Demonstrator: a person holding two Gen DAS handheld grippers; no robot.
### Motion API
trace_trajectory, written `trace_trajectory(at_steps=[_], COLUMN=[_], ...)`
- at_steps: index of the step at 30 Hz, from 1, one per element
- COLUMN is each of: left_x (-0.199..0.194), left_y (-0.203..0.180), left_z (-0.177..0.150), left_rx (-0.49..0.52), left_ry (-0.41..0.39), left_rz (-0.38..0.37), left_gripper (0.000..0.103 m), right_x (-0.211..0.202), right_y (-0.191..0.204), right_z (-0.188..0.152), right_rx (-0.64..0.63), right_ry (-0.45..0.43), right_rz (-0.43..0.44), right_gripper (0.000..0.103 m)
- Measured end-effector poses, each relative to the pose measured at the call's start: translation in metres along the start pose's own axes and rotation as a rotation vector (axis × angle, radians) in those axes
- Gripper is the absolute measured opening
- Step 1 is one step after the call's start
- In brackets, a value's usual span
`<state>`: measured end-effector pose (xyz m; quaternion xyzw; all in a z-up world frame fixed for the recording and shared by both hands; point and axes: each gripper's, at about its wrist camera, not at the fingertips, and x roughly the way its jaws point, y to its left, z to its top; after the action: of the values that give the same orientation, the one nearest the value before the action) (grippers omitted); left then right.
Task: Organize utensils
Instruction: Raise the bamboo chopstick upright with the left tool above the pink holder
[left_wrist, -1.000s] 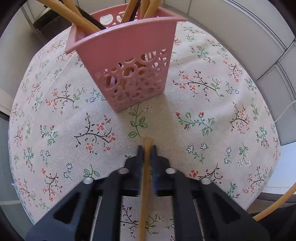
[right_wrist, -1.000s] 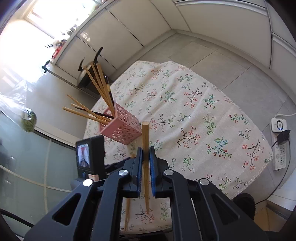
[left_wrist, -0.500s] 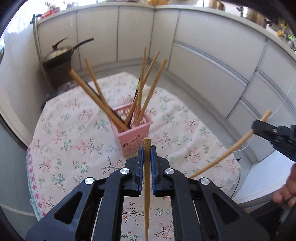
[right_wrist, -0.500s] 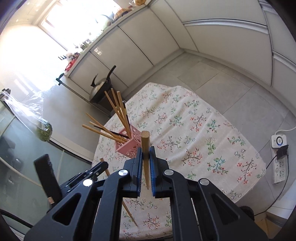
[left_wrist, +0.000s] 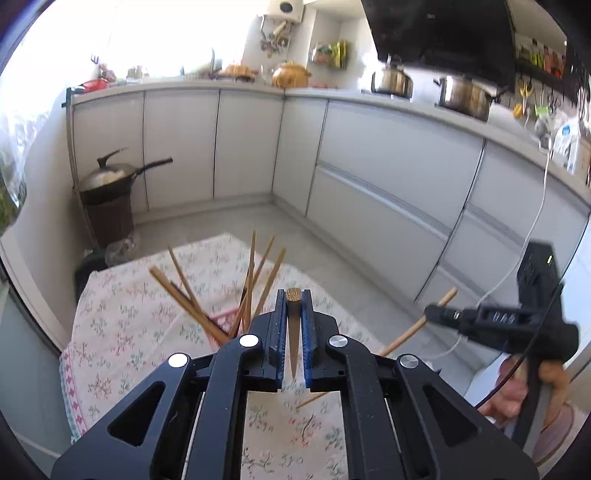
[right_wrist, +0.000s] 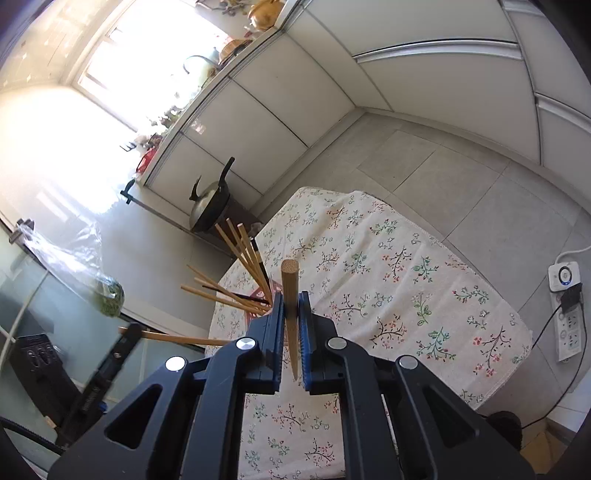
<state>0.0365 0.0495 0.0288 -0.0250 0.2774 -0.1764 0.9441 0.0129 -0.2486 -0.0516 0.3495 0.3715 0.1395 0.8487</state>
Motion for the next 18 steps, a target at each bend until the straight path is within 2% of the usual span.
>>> trace_trajectory(at_steps=[7,14,18], left_x=[-0.017,-0.032,-0.030], left_y=[0.003,0.019,0.028], left_z=[0.048,0.067,0.072], left_rx=[-0.026,-0.074,-0.100], left_ry=[-0.114,-0.224,-0.254], left_rz=[0.047,0.120,0.154], left_gripper=[0.007,0.007,0.007], right_x=[-0.009,-0.013,-0.009], right_y=[-0.004,0.002,0.002], right_z=[0.009,0.010,0.010], right_rx=[0.022,-0.025,-0.024], right_ry=[-0.035,-0.068,-0.061], right_rz=[-0.009,-0.041,-0.047], right_gripper=[0.008,0.008,0.008])
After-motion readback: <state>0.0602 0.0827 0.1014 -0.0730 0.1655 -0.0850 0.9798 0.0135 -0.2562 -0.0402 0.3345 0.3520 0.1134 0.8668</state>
